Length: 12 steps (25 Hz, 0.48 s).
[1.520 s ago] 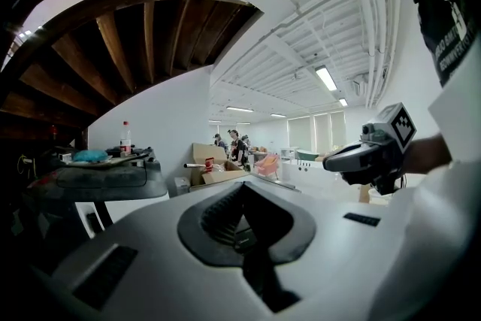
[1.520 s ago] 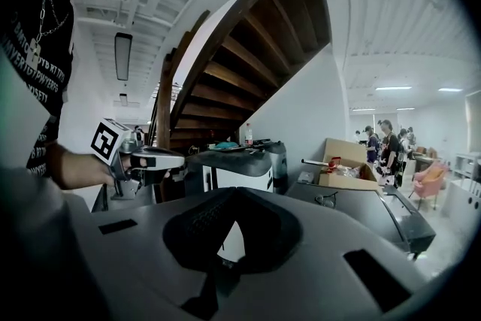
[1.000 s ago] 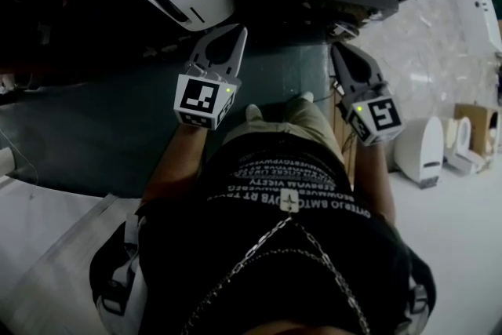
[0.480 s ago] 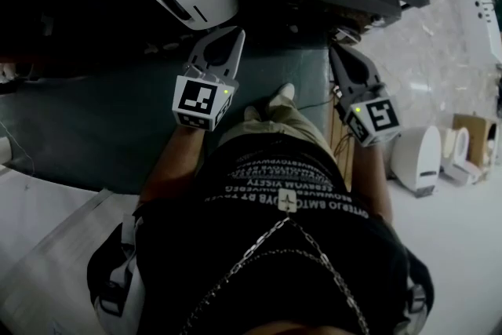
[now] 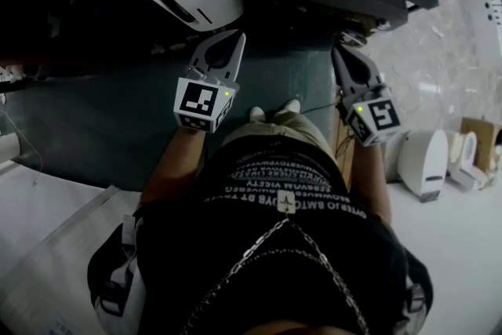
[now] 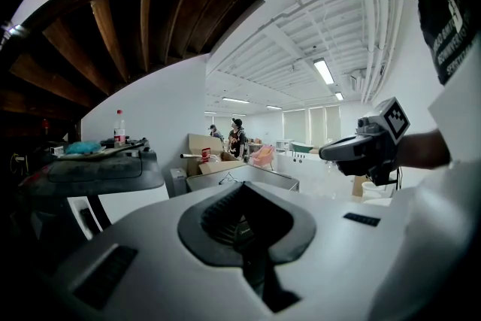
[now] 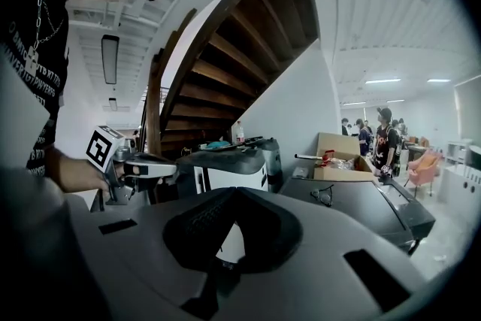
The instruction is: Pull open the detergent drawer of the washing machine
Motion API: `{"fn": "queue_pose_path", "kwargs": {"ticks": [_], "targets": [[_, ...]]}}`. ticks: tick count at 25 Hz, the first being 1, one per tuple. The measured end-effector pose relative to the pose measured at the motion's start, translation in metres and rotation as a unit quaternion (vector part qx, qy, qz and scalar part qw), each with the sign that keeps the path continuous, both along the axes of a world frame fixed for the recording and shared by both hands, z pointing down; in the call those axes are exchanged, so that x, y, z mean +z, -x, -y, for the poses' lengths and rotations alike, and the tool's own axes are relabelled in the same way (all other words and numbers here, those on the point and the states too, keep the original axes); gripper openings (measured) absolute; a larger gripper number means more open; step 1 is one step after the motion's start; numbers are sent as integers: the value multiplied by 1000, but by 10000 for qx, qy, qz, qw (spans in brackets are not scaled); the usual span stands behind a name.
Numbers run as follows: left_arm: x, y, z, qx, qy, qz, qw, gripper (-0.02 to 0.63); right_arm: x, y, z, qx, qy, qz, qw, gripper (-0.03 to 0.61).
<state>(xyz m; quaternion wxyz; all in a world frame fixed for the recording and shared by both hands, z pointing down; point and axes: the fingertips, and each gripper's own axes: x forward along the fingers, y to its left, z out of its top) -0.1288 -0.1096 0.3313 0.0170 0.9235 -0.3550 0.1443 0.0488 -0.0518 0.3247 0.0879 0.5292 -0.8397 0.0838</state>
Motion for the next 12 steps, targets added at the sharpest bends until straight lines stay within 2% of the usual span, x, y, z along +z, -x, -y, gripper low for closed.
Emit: {"fn": "queue_pose_path", "kwargs": {"ticks": [6,12], "targets": [[-5,-28,23,-52,81,-216,9997,3,-3,-23,21,-43,31,149,9999,3],[-10,-56,40,-96,17,-160,9998,3,-10,-55,41,-68,-44,-31,10000,3]]}}
